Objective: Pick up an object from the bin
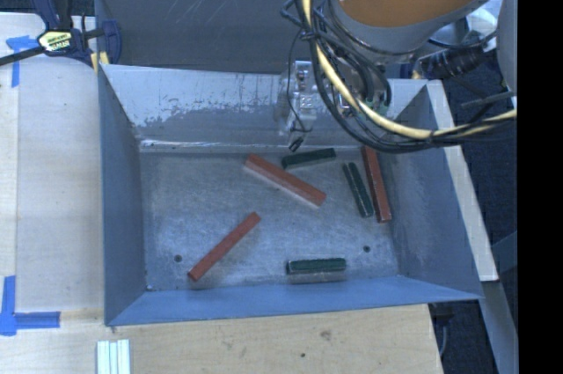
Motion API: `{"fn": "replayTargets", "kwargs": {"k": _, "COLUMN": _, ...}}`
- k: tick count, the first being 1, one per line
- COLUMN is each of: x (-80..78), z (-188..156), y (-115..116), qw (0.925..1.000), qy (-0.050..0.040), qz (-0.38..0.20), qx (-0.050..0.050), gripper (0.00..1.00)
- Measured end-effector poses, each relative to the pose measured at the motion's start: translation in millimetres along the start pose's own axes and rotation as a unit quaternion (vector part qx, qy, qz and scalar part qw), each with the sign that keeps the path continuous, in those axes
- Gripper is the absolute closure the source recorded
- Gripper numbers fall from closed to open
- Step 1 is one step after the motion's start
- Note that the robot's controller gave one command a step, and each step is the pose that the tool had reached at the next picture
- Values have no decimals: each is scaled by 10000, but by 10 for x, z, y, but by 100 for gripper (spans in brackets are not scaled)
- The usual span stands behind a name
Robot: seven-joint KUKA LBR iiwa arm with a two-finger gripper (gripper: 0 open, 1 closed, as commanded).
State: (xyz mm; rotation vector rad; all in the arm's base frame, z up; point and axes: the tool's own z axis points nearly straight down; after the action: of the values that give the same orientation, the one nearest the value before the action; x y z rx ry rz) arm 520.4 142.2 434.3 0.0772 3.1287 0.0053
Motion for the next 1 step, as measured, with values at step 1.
{"fn": "replayTargets", "kwargs": {"k": 1, "x": -84, "z": 1244, "y": -353, "qw": 9975, "qy": 79, "qz": -697, "qx": 20, "gripper": 100}}
